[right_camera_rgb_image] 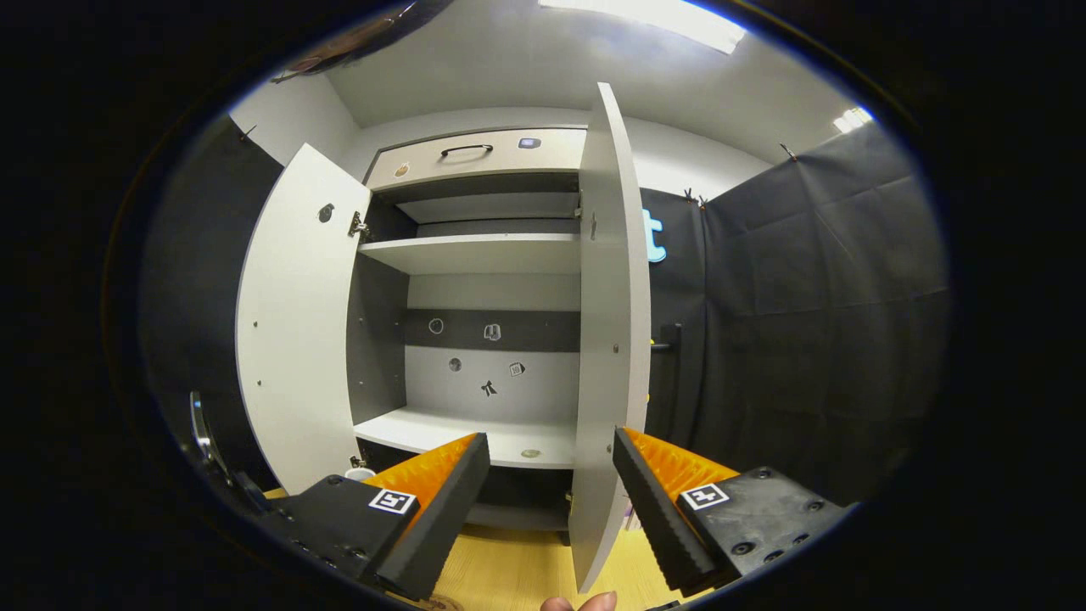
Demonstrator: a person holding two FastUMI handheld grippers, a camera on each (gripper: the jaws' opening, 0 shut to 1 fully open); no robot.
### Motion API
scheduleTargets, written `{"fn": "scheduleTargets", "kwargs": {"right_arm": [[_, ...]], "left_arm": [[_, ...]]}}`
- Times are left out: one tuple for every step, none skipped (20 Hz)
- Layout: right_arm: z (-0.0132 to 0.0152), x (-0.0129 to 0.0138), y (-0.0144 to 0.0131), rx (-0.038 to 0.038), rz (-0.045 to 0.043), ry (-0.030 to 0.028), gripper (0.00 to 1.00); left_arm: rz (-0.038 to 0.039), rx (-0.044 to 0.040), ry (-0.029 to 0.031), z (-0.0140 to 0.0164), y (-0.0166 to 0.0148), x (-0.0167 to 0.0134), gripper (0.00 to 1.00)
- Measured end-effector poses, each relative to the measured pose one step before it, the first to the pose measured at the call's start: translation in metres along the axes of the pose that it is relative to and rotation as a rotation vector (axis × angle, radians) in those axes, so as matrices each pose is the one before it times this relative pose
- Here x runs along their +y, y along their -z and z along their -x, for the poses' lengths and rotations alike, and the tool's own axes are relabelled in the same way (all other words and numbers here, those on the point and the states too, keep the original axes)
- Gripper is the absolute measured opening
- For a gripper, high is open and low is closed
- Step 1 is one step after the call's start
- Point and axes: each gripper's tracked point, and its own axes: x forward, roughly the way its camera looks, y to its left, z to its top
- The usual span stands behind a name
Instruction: Grasp the bottle in the cabinet with the left hand and place it on the coaster, then close the right door with the right hand and the left door with the left hand.
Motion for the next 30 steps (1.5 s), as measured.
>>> {"fn": "scheduleTargets", "kwargs": {"right_arm": [[0.00244, -0.00075, 0.00015, -0.00037, -0.00105, 0.00649, 0.96], [0.00216, -0.00081, -0.00037, 0.00102, -0.00208, 0.00741, 0.96], [0.002, -0.00058, 0.00042, 0.00015, -0.00024, 0.00528, 0.97], [0.00157, 0.0, -0.00016, 0.00213, 0.00267, 0.00501, 0.96], [0.00264, -0.00037, 0.00123, 0.00546, 0.00283, 0.0031, 0.96], [0.00173, -0.0002, -0.00033, 0.00163, 0.00109, 0.0031, 0.97], [0.00132, 0.00006, -0.00077, 0.00008, 0.00176, 0.00437, 0.96], [0.00078, 0.00069, -0.00144, -0.00134, 0.00229, 0.0025, 0.96], [0.00019, 0.00198, -0.00078, 0.00233, 0.00099, -0.00205, 0.96], [-0.00005, 0.00276, -0.00019, 0.00352, 0.00171, -0.00765, 0.96], [0.00005, 0.00186, -0.00021, 0.00262, 0.00409, -0.00406, 0.96], [-0.00001, 0.00112, 0.00042, 0.00438, 0.00216, -0.00583, 0.96], [0.00023, 0.00079, 0.00133, 0.00517, -0.00003, -0.0025, 0.96], [0.00013, -0.00007, 0.00041, 0.00394, -0.00315, 0.00151, 0.96], [0.00158, -0.0006, 0.00068, 0.00443, -0.0084, 0.00025, 0.96], [0.00022, -0.00029, 0.00105, 0.00645, -0.01163, 0.0023, 0.96], [-0.0002, -0.00158, 0.00152, 0.00695, -0.0113, 0.00386, 0.96], [0.00012, -0.00141, 0.00134, 0.00633, -0.00694, 0.00315, 0.96], [0.00043, -0.00247, 0.00136, 0.00224, 0.00071, 0.00556, 0.96], [-0.00007, -0.00248, 0.00144, 0.00246, 0.00471, 0.00646, 0.96], [-0.00027, -0.00243, 0.00159, 0.00426, 0.00188, 0.00378, 0.96], [0.00062, -0.00175, 0.00119, 0.00359, -0.00077, 0.00271, 0.96], [0.00078, -0.00136, 0.00028, 0.00011, -0.00098, 0.00213, 0.96], [0.00108, -0.00089, 0.00021, -0.0005, 0.00151, 0.00212, 0.96], [-0.00017, -0.00039, 0.00044, 0.00076, 0.00367, 0.00143, 0.96], [0.00031, -0.00011, 0.00114, 0.00437, 0.00599, -0.0003, 0.96], [0.00062, 0.00001, 0.00142, 0.00265, 0.0033, 0.00001, 0.96], [0.00036, 0.00037, -0.00083, -0.00038, 0.00125, -0.00138, 0.96], [-0.00015, 0.00034, -0.00111, -0.00418, 0.00015, -0.00025, 0.96], [-0.00038, 0.00019, -0.00145, -0.00327, -0.00097, 0.00001, 0.96]], "left_arm": [[0.01113, 0.02006, 0.00711, 0.00795, 0.01466, -0.00191, 0.79], [0.00662, 0.01416, 0.01013, 0.00641, 0.01353, -0.00247, 0.79], [-0.00034, 0.0074, 0.00808, 0.0053, 0.01267, -0.00193, 0.79], [-0.00206, 0.00414, 0.00709, 0.00566, 0.01231, -0.00112, 0.79], [0.0017, 0.00931, 0.00938, 0.00312, 0.01292, -0.00163, 0.79], [0.00847, 0.01445, 0.00959, 0.00323, 0.01362, -0.00144, 0.79], [0.01278, 0.00863, 0.00904, 0.00341, 0.01214, -0.00049, 0.79], [0.00583, 0.00325, 0.00778, 0.00229, 0.01015, -0.00157, 0.79], [0.00021, -0.00197, 0.00665, -0.00069, 0.00731, -0.00057, 0.79], [0.00065, 0.00088, 0.00805, -0.00245, 0.00608, -0.0001, 0.79], [0.00013, 0.00338, 0.00345, 0.0031, 0.0126, -0.00075, 0.8], [0.0042, 0.00188, 0.00606, 0.00116, 0.00894, -0.00066, 0.8], [-0.00404, 0.00378, 0.0029, -0.00092, 0.00694, -0.00077, 0.8], [-0.01232, 0.00325, -0.00209, -0.00153, 0.00528, 0.00092, 0.8], [-0.0098, 0.00257, 0.00213, -0.00298, 0.00547, 0.00022, 0.8], [-0.00492, 0.00659, 0.00395, -0.00204, 0.00515, -0.00055, 0.8], [-0.00057, 0.00754, 0.00571, -0.00112, 0.00595, -0.00106, 0.81], [-0.00102, 0.00467, 0.0053, -0.00081, 0.00406, -0.00182, 0.8], [-0.00081, -0.00047, 0.00231, -0.00057, 0.00255, -0.00081, 0.81], [0.00148, -0.00265, 0.00105, -0.00078, 0.00052, -0.00053, 0.81], [0.003, 0.00515, -0.00153, -0.00077, 0.0026, -0.00019, 0.81], [0.00244, 0.00839, -0.00461, -0.00002, 0.002, -0.00013, 0.81], [0.00708, 0.00479, -0.00069, 0.00021, 0.00185, -0.0001, 0.82], [0.00403, 0.00094, -0.00241, 0.00088, -0.00049, -0.00023, 0.82], [-0.00001, 0.00046, 0.0003, 0.00057, 0.00013, -0.00063, 0.82], [-0.00104, 0.00292, 0.00611, 0.00057, 0.00055, -0.00109, 0.82], [0.00112, 0.00981, 0.00501, -0.00066, 0.00146, -0.00126, 0.83], [-0.00038, 0.01392, 0.00136, -0.00043, 0.0013, 0.00009, 0.86], [-0.00032, 0.00832, 0.00307, 0.0013, 0.00099, -0.00096, 0.92], [-0.00126, 0.0044, 0.00104, 0.00104, -0.00161, -0.00036, 0.94]]}}
